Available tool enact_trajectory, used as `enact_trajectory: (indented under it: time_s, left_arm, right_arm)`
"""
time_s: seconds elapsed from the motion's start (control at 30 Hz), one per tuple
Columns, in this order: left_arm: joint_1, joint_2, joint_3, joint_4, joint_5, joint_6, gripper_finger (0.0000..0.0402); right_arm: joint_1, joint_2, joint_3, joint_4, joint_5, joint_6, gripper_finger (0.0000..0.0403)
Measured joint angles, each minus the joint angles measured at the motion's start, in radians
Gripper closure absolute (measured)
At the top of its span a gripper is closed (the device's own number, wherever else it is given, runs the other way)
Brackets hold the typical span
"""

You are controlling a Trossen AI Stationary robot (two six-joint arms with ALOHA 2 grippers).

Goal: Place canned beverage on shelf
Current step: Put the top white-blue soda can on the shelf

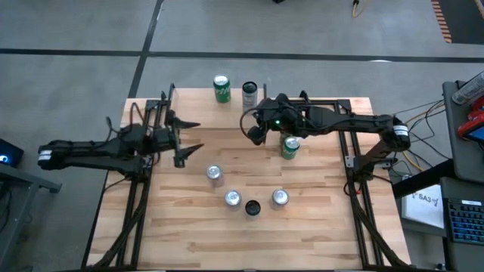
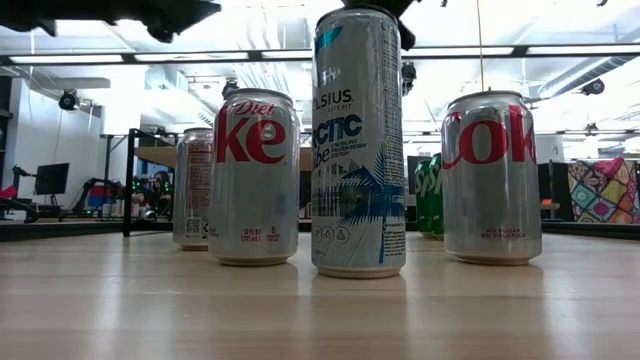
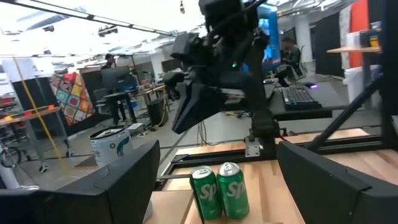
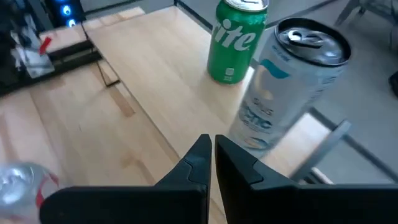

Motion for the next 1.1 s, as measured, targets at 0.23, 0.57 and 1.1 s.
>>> enact_trajectory:
  time_s: [0.23, 0.57, 1.1]
  left_arm:
    - [0.005, 0.264, 0.029, 0.231, -0.149, 0.051, 0.0092]
    - [0.08, 0.549, 0.222, 0.209, -0.267, 0.208, 0.0092]
    - [0.2, 0.908, 0.454, 0.21, -0.525, 0.315, 0.0389]
  right_arm:
    - [0.001, -0.021, -0.014, -0.054, -0.014, -0.069, 0.039]
    - [0.005, -0.024, -0.051, -0.105, -0.04, -0.123, 0.039]
    - [0.005, -0.133, -0.202, -0.047, -0.039, -0.172, 0.039]
